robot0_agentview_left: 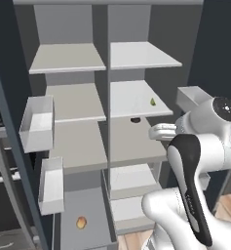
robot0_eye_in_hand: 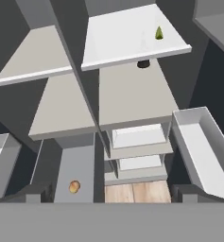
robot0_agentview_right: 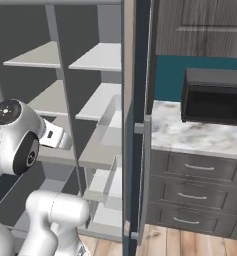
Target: Take the lemon wedge and peach from the fridge shelf and place them in the freezer drawer to begin freezing them.
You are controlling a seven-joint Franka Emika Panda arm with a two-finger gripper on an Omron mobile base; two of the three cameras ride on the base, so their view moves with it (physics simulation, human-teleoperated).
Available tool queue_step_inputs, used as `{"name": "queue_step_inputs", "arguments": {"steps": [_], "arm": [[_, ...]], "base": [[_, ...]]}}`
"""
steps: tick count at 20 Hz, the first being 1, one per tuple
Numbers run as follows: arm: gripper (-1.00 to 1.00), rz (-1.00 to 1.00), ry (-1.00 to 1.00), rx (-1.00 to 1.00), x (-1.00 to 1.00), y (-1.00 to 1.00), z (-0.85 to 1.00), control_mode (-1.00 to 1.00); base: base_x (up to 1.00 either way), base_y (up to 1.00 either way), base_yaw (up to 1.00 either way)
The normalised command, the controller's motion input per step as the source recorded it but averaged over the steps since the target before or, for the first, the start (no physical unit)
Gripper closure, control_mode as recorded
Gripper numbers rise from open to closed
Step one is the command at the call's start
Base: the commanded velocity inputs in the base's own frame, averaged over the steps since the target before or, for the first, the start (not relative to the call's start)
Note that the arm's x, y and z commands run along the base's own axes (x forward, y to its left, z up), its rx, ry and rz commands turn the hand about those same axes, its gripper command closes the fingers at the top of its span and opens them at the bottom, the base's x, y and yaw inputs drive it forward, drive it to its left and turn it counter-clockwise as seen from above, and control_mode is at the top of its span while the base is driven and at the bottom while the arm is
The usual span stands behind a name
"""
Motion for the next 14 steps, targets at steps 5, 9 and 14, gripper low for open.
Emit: {"name": "queue_step_inputs", "arguments": {"steps": [5,9,14], "arm": [[-1.0,0.0,0.0,0.0,0.0,0.0,0.0,1.0],[-1.0,0.0,0.0,0.0,0.0,0.0,0.0,1.0],[-1.0,-0.03,0.0,0.0,0.0,-0.06,0.02,-1.0]], "base": [[0.67,-0.12,0.0],[0.56,-0.11,0.0],[0.0,-0.18,-0.01]]}}
